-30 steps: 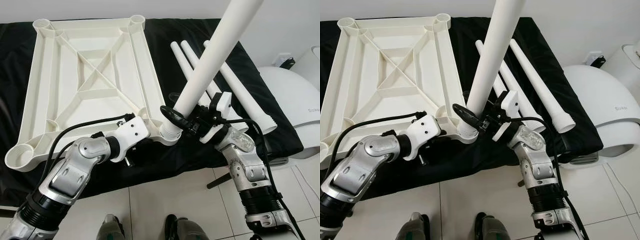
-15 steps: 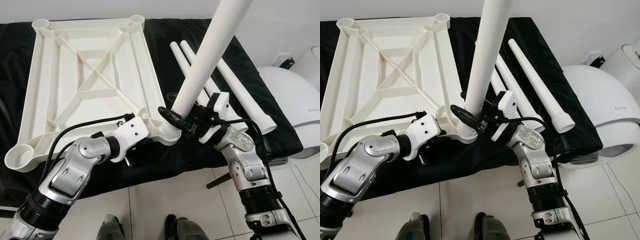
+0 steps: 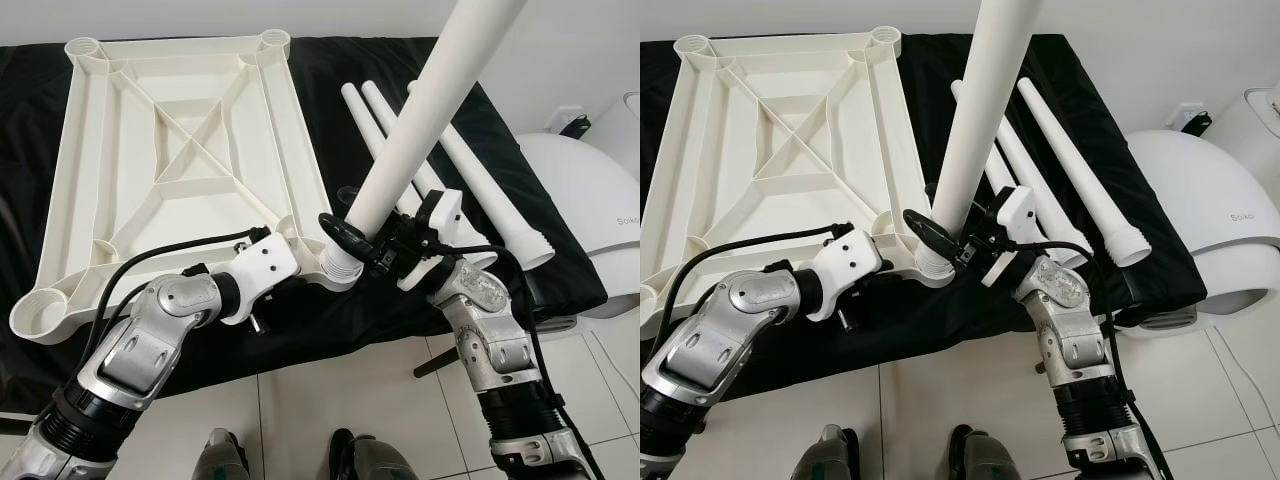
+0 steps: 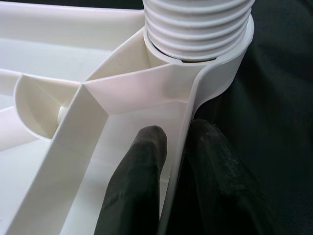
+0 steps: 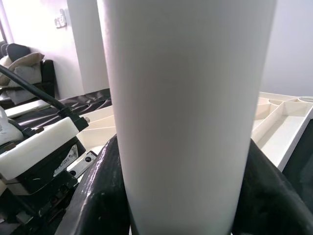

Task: Building children table

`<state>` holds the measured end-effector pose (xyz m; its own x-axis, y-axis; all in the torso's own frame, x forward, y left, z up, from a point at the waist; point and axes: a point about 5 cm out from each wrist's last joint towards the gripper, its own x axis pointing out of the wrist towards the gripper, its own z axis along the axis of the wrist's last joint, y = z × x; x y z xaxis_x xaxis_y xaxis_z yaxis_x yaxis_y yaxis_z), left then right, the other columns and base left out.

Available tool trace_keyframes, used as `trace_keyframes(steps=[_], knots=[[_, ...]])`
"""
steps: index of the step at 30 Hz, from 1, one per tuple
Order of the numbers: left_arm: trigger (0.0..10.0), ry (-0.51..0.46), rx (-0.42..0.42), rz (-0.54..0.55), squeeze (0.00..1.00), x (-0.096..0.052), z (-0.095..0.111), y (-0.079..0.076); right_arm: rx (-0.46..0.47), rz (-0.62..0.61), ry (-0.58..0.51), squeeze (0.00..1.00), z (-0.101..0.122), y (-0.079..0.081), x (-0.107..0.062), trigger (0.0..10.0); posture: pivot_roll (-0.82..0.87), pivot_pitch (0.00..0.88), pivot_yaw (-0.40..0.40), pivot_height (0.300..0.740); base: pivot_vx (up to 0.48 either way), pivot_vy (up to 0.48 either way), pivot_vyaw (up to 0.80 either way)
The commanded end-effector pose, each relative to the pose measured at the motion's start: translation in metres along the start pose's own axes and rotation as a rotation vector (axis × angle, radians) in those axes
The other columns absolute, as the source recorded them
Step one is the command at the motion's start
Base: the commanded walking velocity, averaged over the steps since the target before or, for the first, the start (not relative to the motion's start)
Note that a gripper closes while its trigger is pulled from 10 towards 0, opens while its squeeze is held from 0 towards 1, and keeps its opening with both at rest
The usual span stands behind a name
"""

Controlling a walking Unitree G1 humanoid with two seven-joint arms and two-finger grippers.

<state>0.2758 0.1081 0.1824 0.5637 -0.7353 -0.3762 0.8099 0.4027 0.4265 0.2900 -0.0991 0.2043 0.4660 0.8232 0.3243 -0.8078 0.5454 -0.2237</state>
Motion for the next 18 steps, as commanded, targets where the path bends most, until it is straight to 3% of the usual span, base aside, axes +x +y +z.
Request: trace_keyframes(steps=[1,18], knots=[[10.0,-0.121,0.085,0.022,0.0,-0.0027,0.0292,0.0015,0.118,0.04,0.144,0.0,-0.033,0.0182,-0.0043,10.0,0.09,0.235,-0.065,0.74,0.0,0.0,0.0],[10.0,-0.121,0.086,0.024,0.0,-0.0034,0.0295,0.0022,0.119,-0.05,0.12,0.0,-0.0298,0.0234,-0.0014,10.0,0.09,0.238,-0.065,0.74,0.0,0.0,0.0]])
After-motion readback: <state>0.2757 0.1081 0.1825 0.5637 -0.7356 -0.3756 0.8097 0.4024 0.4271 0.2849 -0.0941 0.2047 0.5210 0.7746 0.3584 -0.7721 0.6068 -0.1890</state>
